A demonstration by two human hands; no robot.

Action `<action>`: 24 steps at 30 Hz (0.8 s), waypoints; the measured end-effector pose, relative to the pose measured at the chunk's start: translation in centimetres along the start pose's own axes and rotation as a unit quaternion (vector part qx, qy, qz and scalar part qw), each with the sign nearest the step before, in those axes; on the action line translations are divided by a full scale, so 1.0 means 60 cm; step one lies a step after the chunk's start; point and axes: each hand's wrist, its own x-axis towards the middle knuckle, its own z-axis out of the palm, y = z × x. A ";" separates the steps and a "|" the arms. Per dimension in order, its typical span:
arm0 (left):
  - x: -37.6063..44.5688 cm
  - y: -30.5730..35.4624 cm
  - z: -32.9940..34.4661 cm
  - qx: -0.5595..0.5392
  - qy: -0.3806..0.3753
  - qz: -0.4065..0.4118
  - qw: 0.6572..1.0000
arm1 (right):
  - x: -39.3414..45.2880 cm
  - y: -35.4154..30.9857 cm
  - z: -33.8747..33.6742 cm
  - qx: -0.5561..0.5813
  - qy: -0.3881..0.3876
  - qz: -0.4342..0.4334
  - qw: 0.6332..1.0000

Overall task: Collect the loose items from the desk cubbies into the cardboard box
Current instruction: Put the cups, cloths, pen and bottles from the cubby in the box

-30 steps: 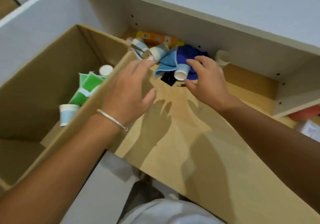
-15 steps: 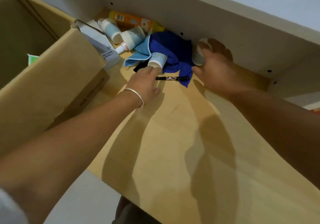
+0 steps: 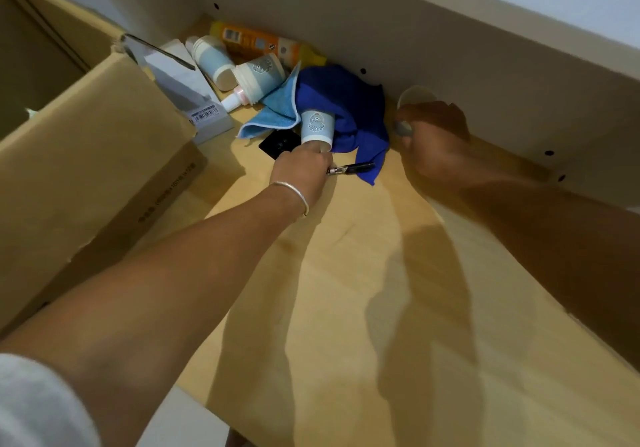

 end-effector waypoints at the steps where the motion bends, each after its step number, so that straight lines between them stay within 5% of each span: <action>1: -0.005 -0.004 -0.001 0.012 0.000 0.004 1.000 | -0.001 -0.003 -0.003 0.009 -0.006 0.010 1.000; 6: -0.049 -0.020 -0.024 0.015 -0.011 0.012 1.000 | -0.021 -0.017 -0.029 -0.048 0.004 -0.041 0.998; 13: -0.182 -0.055 -0.144 -0.073 0.038 -0.006 0.997 | -0.089 -0.115 -0.066 0.069 0.133 -0.149 0.977; 24: -0.359 -0.288 -0.366 -0.073 0.241 -0.097 0.963 | -0.079 -0.395 -0.189 0.118 0.246 -0.282 0.920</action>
